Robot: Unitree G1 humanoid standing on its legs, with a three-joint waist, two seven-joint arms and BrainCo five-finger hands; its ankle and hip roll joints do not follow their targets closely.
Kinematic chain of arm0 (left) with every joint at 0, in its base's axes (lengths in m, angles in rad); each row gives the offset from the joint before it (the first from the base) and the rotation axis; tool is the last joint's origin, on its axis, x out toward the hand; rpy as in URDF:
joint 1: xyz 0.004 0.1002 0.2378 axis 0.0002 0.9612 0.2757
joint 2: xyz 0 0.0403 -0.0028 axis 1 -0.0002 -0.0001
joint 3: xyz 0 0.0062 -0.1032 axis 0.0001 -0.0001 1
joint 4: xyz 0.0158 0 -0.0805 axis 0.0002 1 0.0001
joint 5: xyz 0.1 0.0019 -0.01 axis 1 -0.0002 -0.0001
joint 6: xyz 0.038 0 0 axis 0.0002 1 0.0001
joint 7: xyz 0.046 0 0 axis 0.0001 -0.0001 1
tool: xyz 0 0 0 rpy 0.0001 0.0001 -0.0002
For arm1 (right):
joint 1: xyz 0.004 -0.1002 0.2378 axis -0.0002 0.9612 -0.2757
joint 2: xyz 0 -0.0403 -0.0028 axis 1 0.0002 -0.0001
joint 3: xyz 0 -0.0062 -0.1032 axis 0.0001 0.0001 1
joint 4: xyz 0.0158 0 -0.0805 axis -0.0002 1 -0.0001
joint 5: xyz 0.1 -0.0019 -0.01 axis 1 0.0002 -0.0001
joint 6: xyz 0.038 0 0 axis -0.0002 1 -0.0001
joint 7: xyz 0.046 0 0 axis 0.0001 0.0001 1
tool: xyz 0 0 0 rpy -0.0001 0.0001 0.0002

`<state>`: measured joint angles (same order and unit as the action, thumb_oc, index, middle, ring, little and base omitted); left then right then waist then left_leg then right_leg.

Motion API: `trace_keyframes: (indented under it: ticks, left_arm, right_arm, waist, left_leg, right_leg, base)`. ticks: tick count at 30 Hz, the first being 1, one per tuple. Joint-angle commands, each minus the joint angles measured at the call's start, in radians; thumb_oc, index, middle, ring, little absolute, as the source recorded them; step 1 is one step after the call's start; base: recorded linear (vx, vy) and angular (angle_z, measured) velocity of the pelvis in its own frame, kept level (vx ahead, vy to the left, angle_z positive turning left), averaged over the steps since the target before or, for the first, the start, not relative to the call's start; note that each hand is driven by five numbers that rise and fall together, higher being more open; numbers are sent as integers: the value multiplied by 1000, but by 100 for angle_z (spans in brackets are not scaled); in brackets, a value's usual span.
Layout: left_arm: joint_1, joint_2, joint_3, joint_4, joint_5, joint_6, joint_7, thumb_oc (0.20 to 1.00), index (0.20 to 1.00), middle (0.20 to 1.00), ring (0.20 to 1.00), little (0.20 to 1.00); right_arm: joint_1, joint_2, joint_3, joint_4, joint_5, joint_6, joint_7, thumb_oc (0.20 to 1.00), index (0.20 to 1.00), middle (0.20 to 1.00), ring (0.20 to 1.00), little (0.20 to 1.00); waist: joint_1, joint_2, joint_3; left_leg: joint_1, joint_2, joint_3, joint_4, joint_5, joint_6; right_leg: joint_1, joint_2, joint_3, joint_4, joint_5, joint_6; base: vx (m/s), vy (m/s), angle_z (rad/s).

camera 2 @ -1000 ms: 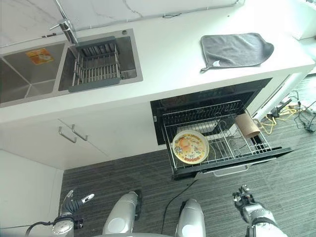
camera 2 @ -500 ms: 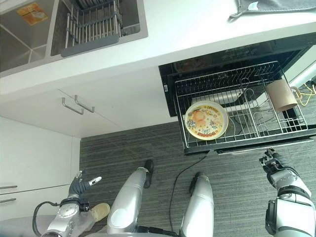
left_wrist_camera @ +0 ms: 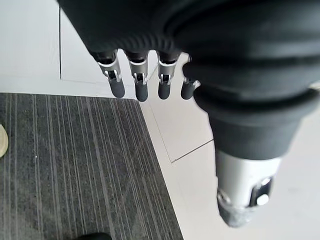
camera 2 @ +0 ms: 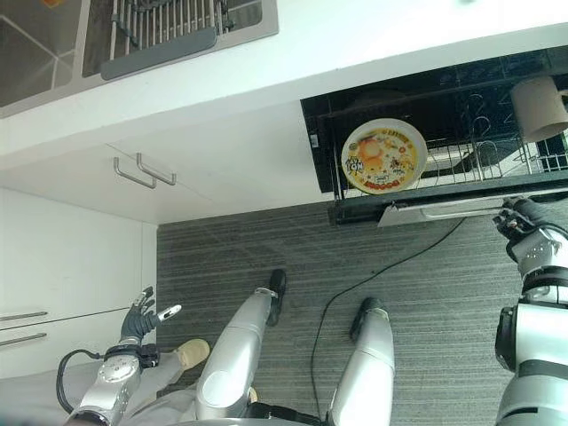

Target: Place the dishes in the dishwasher.

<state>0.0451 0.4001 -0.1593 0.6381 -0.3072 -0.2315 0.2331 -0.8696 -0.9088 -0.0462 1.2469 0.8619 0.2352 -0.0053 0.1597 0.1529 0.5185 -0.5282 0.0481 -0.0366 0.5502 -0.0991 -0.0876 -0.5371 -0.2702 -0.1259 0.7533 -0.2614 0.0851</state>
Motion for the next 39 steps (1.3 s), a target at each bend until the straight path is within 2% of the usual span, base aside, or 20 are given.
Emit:
trace_keyframes:
  ticks: [1,7,9,14,15,16,19,24,29,32,35,38,39]
  left_arm:
    - [55,85,-21,-5,-18,11,7,1000,1000,1000,1000,1000]
    - [103,87,10,23,-4,-4,-19,1000,1000,1000,1000,1000]
    - [133,88,35,41,-11,-18,-34,1000,1000,1000,1000,1000]
    - [184,94,70,63,35,-40,-83,1000,1000,1000,1000,1000]
    - [189,96,73,72,42,-44,-87,1000,1000,1000,1000,1000]
    - [200,104,83,83,55,-41,-92,1000,1000,1000,1000,1000]
    - [231,116,109,118,94,-48,-101,1000,1000,1000,1000,1000]
    - [261,124,139,172,125,-59,-106,1000,1000,1000,1000,1000]
    - [286,142,170,153,130,-89,-128,1000,1000,1000,1000,1000]
    - [290,165,173,96,136,-71,-132,1000,1000,1000,1000,1000]
    - [298,186,186,53,134,-79,-157,1000,1000,1000,1000,1000]
    - [296,188,183,32,134,-97,-171,1000,1000,1000,1000,1000]
    - [281,186,178,21,149,-96,-167,1000,1000,1000,1000,1000]
  right_arm:
    - [-80,20,54,-57,-39,-24,13,200,200,200,200,200]
    - [-209,-12,142,-78,-109,-14,-26,200,200,200,200,200]
    - [-275,-45,174,-87,-124,-11,-58,200,200,200,200,200]
    - [-364,-100,214,-80,-169,2,-74,200,200,200,200,200]
    - [-378,-106,223,-78,-176,3,-79,200,200,200,200,200]
    - [-402,-115,240,-78,-184,1,-89,200,200,200,200,200]
    - [-454,-133,278,-87,-213,3,-101,200,200,200,200,200]
    - [-542,-159,346,-91,-238,22,-118,200,200,200,200,200]
    - [-592,-181,395,-124,-225,29,-140,200,200,200,200,200]
    - [-588,-188,395,-117,-220,57,-171,200,200,200,200,200]
    - [-559,-202,369,-95,-169,59,-161,200,200,200,200,200]
    - [-473,-195,296,-93,-120,29,-163,200,200,200,200,200]
    - [-369,-175,239,-126,-144,8,-172,200,200,200,200,200]
  waist:
    - [52,0,-69]
    - [87,46,-68]
    - [110,75,-69]
    - [150,99,-78]
    - [155,100,-78]
    - [167,91,-83]
    - [185,88,-87]
    - [198,93,-94]
    - [204,89,-92]
    - [219,75,-90]
    - [234,57,-87]
    - [235,43,-88]
    - [231,32,-86]
  left_leg:
    - [13,-22,4,-32,-65,21]
    - [-2,-48,-5,-51,-44,18]
    - [-3,-57,-13,-69,-22,11]
    - [24,-58,-33,-130,28,-5]
    - [29,-58,-36,-135,32,-6]
    - [44,-59,-42,-140,18,-12]
    - [47,-63,-59,-132,19,-12]
    - [40,-69,-71,-122,26,-10]
    - [32,-66,-73,-134,36,-5]
    - [33,-65,-77,-143,38,-2]
    - [24,-61,-82,-145,42,0]
    - [30,-52,-86,-163,50,-3]
    - [36,-48,-87,-178,60,-3]
  right_leg:
    - [-3,-8,-7,0,-25,-10]
    - [-22,-27,-22,49,-62,-22]
    - [-24,-44,-38,96,-99,-35]
    - [17,-58,-85,106,-133,-51]
    - [24,-62,-92,108,-138,-53]
    - [47,-65,-99,110,-168,-50]
    - [61,-70,-116,126,-182,-59]
    - [68,-66,-126,130,-183,-67]
    - [66,-52,-134,100,-165,-67]
    - [84,-44,-154,70,-151,-67]
    - [100,-36,-175,36,-131,-62]
    - [129,-20,-188,-23,-108,-55]
    - [154,-12,-194,-70,-89,-47]
  base:
    - [90,7,5]
    - [91,6,4]
    - [100,-51,13]
    - [79,-79,27]
    - [149,-126,23]
    - [159,-138,28]
    - [119,-107,27]
    - [66,-23,8]
    - [-31,-3,3]
    - [-76,-67,0]
    - [-70,-73,2]
    - [-60,-10,10]
    - [-50,-6,8]
